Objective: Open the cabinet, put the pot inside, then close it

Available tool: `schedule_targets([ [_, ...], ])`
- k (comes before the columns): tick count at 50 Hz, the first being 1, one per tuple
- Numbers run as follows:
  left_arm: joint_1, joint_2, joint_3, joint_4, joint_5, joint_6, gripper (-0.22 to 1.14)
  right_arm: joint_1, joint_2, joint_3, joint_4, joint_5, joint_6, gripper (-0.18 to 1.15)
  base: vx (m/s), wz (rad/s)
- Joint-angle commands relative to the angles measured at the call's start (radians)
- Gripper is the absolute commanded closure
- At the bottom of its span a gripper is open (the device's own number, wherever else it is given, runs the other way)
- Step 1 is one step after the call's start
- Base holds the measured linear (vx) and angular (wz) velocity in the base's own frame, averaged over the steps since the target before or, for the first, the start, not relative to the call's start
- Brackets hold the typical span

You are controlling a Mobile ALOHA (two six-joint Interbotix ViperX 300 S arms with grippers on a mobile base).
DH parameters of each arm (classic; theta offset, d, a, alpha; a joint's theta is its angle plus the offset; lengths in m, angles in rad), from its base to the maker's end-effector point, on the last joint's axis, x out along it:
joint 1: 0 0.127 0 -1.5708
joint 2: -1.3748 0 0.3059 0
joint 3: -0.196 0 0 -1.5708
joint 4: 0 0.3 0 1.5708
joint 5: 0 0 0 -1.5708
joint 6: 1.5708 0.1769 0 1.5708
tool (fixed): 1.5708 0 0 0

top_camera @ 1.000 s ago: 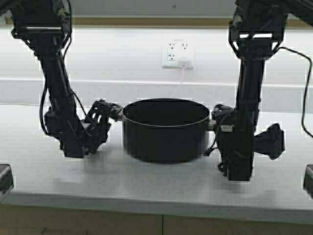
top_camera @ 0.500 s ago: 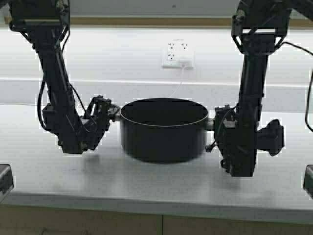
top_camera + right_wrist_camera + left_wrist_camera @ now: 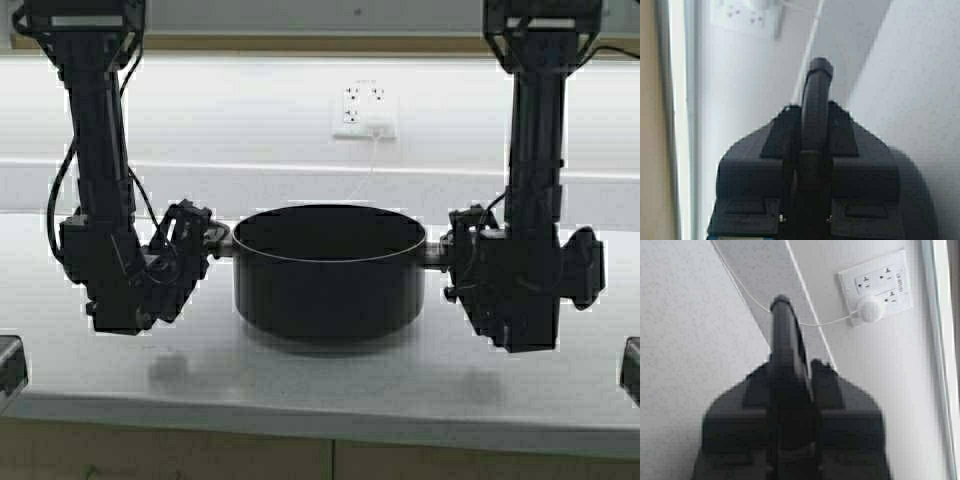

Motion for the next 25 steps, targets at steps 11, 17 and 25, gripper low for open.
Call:
schedule_targets([
  [11,-0.120,-0.143,0.179,-0.064,-0.092,0.058,0.90,0.120,-0.153,0.138,-0.020,-0.037,-0.015,0.89,0.00,0.00],
  [17,-0.189,-0.198,0.284,-0.129,-0.097,0.058,0.90,0.155,-0.184,0.206,-0.018,-0.037,-0.014,0.89,0.00,0.00],
  [25,-0.264,-0.282,0.400,-0.196,-0.112,0.058,0.90,0.196,-0.253,0.331,0.000,-0.043,-0.014,0.89,0.00,0.00],
])
